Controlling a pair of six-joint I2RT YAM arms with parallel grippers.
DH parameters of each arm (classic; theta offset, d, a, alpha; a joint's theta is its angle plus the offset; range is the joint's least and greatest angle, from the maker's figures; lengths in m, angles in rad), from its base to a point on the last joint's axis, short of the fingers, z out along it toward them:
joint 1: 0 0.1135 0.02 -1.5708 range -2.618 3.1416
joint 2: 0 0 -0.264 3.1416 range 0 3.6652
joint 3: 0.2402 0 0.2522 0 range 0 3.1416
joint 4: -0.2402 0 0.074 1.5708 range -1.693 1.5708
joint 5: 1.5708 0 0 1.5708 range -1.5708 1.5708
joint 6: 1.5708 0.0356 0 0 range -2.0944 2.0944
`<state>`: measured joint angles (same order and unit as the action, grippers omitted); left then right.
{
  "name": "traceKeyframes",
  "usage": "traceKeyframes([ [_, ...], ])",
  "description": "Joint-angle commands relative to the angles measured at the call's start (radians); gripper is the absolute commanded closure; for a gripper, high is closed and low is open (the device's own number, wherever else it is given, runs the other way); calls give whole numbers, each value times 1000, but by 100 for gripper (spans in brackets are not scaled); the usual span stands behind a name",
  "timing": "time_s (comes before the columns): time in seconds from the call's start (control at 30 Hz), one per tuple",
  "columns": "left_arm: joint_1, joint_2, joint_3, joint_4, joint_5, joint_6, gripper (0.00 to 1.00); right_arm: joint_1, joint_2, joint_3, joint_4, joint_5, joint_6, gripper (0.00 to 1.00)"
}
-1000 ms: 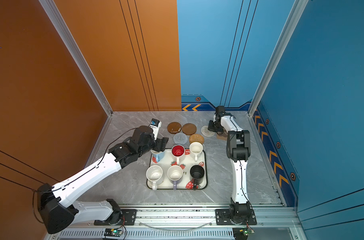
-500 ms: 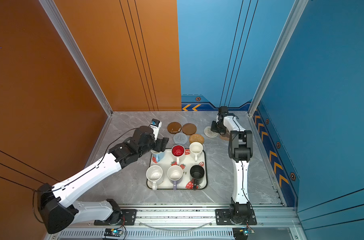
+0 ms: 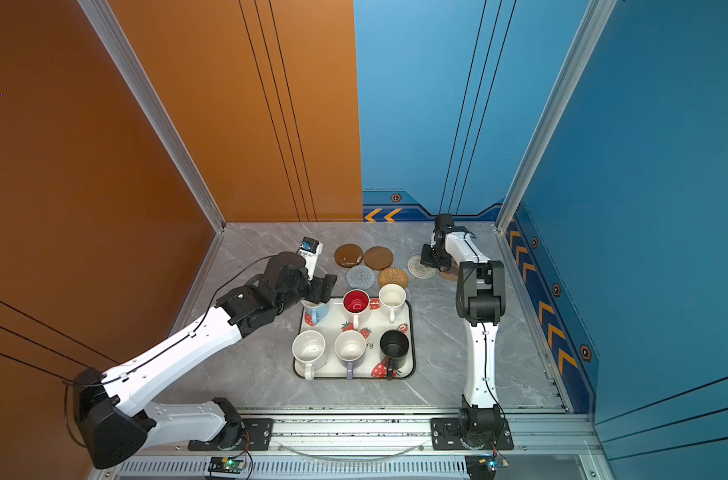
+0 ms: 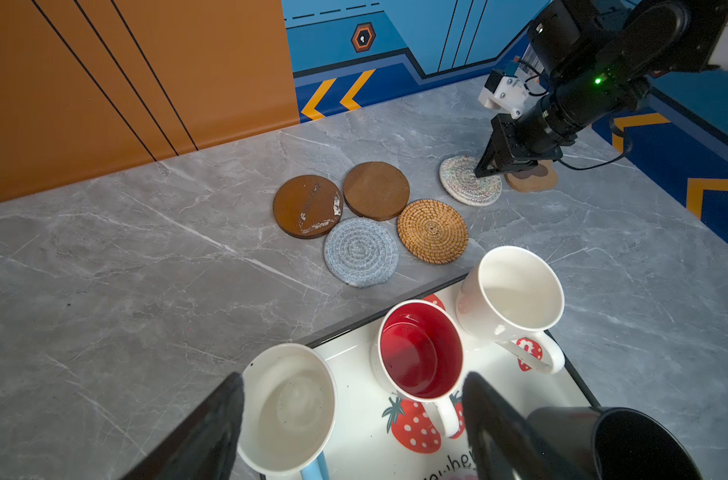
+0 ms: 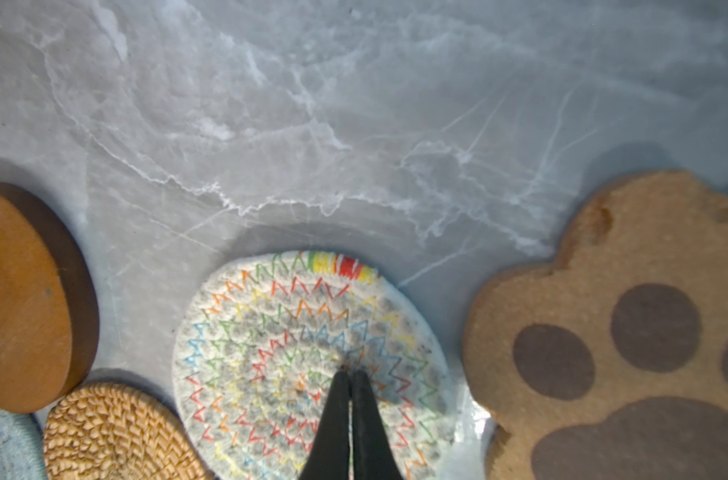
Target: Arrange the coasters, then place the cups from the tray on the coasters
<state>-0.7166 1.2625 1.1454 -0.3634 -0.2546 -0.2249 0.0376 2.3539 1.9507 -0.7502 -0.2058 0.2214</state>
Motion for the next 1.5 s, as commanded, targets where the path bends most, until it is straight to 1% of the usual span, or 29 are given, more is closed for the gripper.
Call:
traceKeyframes([
  [0.0,-12,-25,19,-1,-26,21,16,6,-48,9,-66,-22,-4,84],
  [0.07,-13,-25,27,0,-29,22,15,7,-64,26,-66,-40,8,71],
  [0.2,-14,-19,57,-7,-19,24,15,10,-98,72,-67,-57,31,65],
  [0.3,-15,-12,87,-14,-18,28,15,11,-133,86,-67,-87,51,63],
  [0.4,-14,14,132,-19,-24,45,15,23,-183,76,-67,-101,64,61],
  [0.5,-14,81,211,-39,-36,83,15,42,-262,30,-53,-102,74,55],
  [0.63,-9,245,379,-124,-53,153,15,66,-412,-100,37,-96,111,47],
  [0.67,-6,296,428,-149,-60,168,10,72,-453,-145,75,-99,128,46],
  [0.8,5,512,637,-260,-100,211,8,89,-619,-378,241,-113,214,41],
  [0.87,11,641,784,-336,-135,230,7,104,-706,-495,330,-124,259,38],
  [0.93,18,768,926,-412,-167,248,5,119,-774,-583,383,-126,284,36],
  [1.03,36,951,1149,-500,-187,260,3,147,-851,-658,399,-110,292,33],
  [1.13,64,1103,1347,-544,-153,258,1,166,-908,-699,397,-103,301,31],
  [1.23,101,1206,1467,-550,-101,232,2,177,-958,-732,405,-94,312,28],
  [1.37,168,1289,1536,-545,10,141,2,179,-1004,-755,386,-94,311,26],
  [1.47,207,1323,1547,-519,86,85,2,178,-1028,-768,367,-87,303,25],
])
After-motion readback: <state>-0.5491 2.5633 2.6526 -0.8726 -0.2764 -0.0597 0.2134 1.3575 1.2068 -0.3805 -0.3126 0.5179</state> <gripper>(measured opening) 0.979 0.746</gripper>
